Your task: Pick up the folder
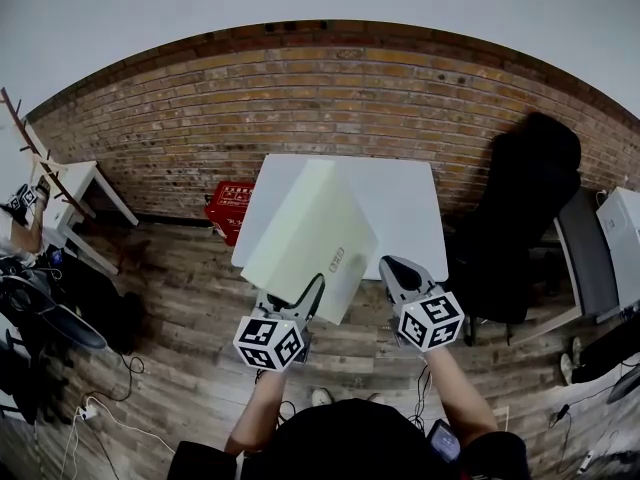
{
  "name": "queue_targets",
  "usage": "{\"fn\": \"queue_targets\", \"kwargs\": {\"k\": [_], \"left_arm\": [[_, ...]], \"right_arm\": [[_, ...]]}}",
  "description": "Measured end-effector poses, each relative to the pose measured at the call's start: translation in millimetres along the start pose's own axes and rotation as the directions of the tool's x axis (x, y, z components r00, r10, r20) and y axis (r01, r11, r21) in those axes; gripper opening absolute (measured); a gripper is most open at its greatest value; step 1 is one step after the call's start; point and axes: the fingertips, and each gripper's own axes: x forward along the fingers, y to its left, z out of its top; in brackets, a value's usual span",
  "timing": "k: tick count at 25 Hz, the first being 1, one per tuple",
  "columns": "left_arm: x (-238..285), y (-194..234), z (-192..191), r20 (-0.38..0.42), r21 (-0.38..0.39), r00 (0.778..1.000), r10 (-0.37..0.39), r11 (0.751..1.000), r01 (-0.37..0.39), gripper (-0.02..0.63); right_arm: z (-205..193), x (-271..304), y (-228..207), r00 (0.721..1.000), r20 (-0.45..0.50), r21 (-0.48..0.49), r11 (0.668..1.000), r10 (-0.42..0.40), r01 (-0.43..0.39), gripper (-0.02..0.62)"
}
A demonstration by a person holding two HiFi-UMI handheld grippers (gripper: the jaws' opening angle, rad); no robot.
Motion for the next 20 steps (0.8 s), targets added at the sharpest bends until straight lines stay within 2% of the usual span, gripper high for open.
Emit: {"fn": "queue_targets", "kwargs": {"k": [9,15,20], "left_arm": [[-1.6,5.7,5.2,0.013,-0.007,1.0,-0.002,1.0,0.002,0.27],[-0.3,5.6,4.5,0.02,-0.047,1.0,-0.014,0.999,0.015,0.27],[-0.2,4.4,6.4,0.02,-0.041,1.0,-0.019,0.999,0.02,0.27]], "right_arm": [[4.7,0.3,4.0,0.999,0.027,-0.015,1.0,-0.021,0.022,0.029],[4.6,-0.4,5.8,0.999,0.022,-0.021,1.0,-0.023,0.023,0.028],[2.5,0.3,9.2,1.0,0.01,-0.027,0.999,-0.018,0.019,0.028]]}}
